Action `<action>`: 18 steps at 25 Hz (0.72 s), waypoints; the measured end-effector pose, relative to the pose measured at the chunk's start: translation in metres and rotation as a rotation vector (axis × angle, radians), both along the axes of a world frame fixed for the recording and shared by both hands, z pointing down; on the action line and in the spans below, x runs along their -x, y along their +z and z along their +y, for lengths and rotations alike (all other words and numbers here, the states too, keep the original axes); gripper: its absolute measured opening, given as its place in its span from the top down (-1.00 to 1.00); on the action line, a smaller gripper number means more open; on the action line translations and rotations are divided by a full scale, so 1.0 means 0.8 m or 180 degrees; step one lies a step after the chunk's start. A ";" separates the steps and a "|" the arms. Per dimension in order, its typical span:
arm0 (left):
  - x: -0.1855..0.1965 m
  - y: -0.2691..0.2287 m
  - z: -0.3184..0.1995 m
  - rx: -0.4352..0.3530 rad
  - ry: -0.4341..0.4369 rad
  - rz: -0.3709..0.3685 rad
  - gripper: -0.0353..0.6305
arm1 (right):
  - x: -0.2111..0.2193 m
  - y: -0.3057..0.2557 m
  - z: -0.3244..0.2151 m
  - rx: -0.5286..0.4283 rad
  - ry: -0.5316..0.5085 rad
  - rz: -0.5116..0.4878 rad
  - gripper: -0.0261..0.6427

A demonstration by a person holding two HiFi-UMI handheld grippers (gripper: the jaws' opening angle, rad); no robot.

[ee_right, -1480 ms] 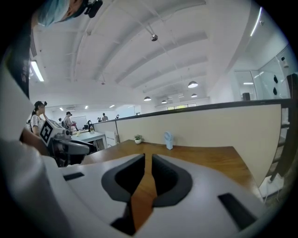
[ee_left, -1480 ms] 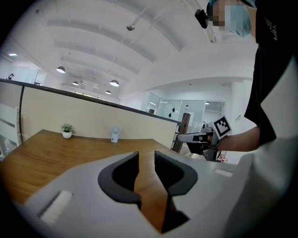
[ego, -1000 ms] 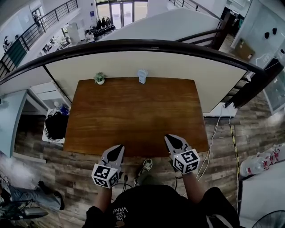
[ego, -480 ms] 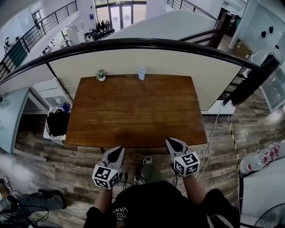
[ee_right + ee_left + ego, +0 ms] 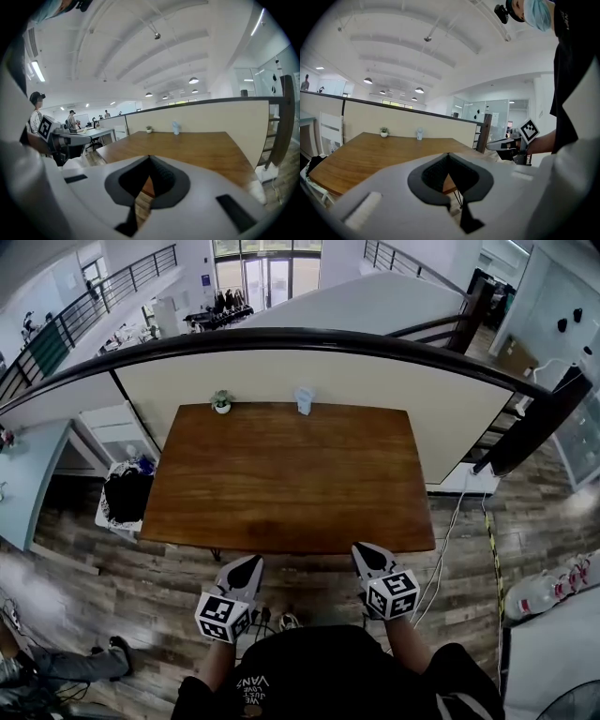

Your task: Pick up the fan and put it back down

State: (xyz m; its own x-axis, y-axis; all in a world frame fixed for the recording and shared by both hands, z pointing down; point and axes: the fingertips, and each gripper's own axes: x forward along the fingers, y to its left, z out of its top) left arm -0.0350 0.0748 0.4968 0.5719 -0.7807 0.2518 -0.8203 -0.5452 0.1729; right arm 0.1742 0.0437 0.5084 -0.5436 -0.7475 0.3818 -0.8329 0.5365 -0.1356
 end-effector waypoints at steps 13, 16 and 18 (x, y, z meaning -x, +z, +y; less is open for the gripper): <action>-0.032 -0.009 0.006 0.0021 -0.0251 0.0053 0.86 | -0.035 -0.003 0.006 0.0068 -0.0239 0.0152 0.89; -0.037 -0.006 0.006 0.0029 -0.0245 0.0029 0.86 | -0.040 -0.002 0.005 0.0064 -0.0254 0.0156 0.89; -0.042 -0.008 0.004 0.0014 -0.0233 0.0034 0.86 | -0.043 -0.002 0.005 0.0055 -0.0247 0.0160 0.89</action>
